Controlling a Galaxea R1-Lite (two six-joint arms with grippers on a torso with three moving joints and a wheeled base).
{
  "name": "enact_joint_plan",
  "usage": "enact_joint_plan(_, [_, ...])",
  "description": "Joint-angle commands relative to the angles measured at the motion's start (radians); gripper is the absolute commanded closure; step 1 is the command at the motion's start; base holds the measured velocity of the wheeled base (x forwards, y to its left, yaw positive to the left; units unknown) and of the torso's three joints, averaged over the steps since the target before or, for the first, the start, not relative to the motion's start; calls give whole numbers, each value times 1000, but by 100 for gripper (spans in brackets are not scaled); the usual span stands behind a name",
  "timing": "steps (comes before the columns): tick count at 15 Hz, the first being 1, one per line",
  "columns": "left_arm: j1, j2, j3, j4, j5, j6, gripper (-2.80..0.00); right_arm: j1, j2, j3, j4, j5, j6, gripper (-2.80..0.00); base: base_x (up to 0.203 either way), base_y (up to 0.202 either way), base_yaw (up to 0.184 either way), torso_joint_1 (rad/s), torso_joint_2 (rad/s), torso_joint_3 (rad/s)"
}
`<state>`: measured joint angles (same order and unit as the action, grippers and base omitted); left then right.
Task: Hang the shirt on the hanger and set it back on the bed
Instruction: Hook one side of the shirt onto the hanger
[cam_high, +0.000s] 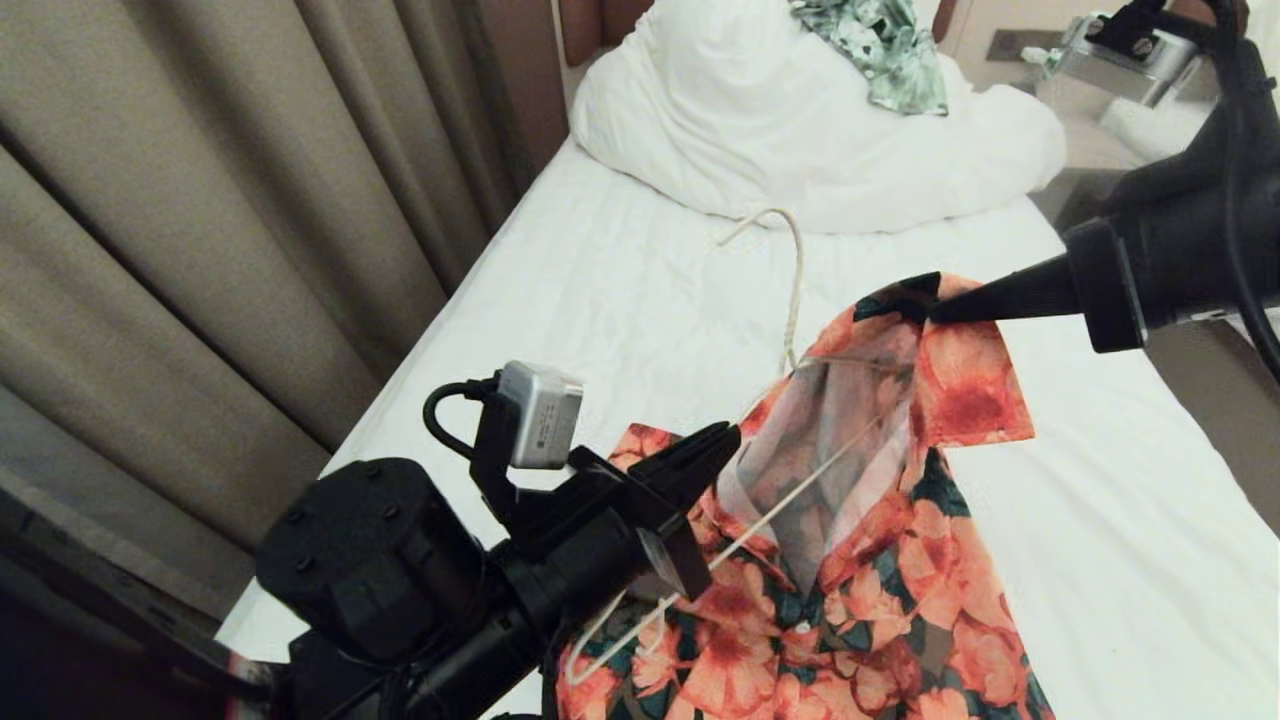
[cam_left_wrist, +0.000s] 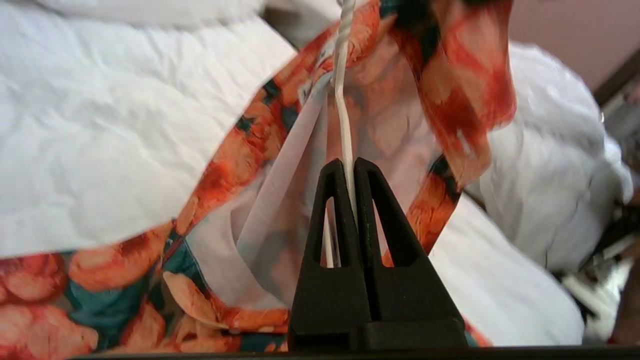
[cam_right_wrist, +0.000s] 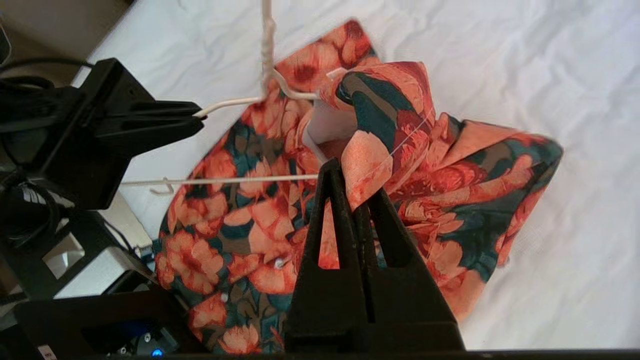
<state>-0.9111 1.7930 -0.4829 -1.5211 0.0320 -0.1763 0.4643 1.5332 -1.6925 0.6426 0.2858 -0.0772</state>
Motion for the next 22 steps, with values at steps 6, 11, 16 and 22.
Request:
enact_joint_plan(6, [-23, -100, -38, -9, 31, -9, 0, -1, 28, -216, 5, 23, -10, 0, 0, 0, 0, 0, 0, 0])
enact_joint_plan(11, [-48, -193, -44, -9, 29, -10, 0, 39, 90, -282, -59, 27, -9, 0, 0, 0, 0, 0, 0, 0])
enact_joint_plan(16, [-74, -207, -37, -9, 28, -49, 0, 95, 86, -282, -79, 29, -9, 0, 0, 0, 0, 0, 0, 0])
enact_joint_plan(22, [-72, -216, -42, -9, 28, -60, 0, 237, 28, -270, 8, 27, -6, 0, 0, 0, 0, 0, 0, 0])
